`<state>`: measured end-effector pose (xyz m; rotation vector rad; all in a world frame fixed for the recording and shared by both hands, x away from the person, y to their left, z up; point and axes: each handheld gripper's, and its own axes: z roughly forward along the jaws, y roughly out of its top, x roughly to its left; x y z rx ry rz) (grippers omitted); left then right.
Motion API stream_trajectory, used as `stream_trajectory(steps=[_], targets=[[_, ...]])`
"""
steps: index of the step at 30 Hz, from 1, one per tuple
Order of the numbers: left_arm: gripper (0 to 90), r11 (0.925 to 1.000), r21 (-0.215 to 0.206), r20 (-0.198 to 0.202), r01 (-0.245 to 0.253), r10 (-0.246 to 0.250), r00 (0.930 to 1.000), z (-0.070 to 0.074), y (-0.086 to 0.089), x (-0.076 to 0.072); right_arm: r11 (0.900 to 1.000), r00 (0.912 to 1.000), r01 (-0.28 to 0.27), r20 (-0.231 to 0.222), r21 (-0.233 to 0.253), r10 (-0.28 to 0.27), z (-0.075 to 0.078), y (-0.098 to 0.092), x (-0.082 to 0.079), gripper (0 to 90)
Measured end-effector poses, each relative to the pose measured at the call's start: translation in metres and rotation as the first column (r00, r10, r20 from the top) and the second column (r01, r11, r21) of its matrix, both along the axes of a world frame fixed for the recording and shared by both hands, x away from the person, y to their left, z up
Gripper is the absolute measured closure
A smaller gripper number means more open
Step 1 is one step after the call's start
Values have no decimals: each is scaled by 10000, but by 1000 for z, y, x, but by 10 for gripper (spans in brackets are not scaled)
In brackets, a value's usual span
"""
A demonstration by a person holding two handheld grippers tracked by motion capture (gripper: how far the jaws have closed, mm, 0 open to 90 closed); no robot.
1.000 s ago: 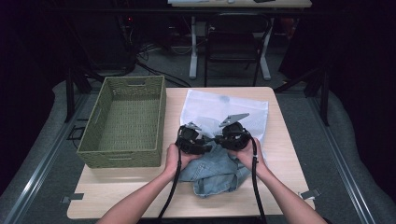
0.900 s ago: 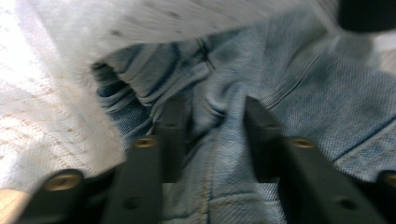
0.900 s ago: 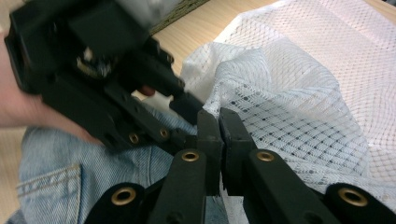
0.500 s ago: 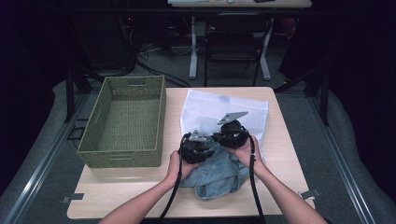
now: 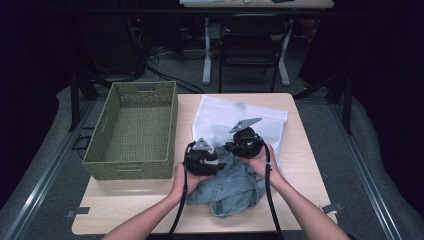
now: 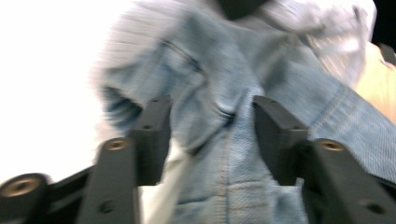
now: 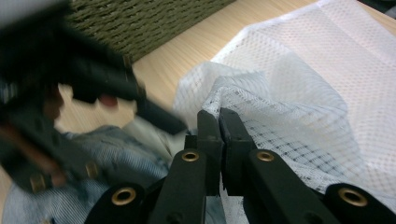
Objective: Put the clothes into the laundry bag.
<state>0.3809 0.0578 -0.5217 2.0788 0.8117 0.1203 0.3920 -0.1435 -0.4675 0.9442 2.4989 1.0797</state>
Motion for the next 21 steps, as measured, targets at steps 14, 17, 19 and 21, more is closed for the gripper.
stream_trajectory(steps=[14,17,19,21], targets=[[539,9971,19,-302,-756,757,9967,2,1,31,9990,9989,410,199,188,-414,0,-15,4,884],[554,9946,906,-392,-508,546,9977,-2,-1,36,9991,9991,382,185,177,-385,-1,-13,5,884],[531,9942,956,-511,-494,545,9972,-8,-4,39,9994,9993,325,184,142,-328,-1,-10,4,884],[519,9931,993,-671,-621,690,9954,-15,-6,41,9996,9994,279,206,101,-281,-1,-9,4,884]])
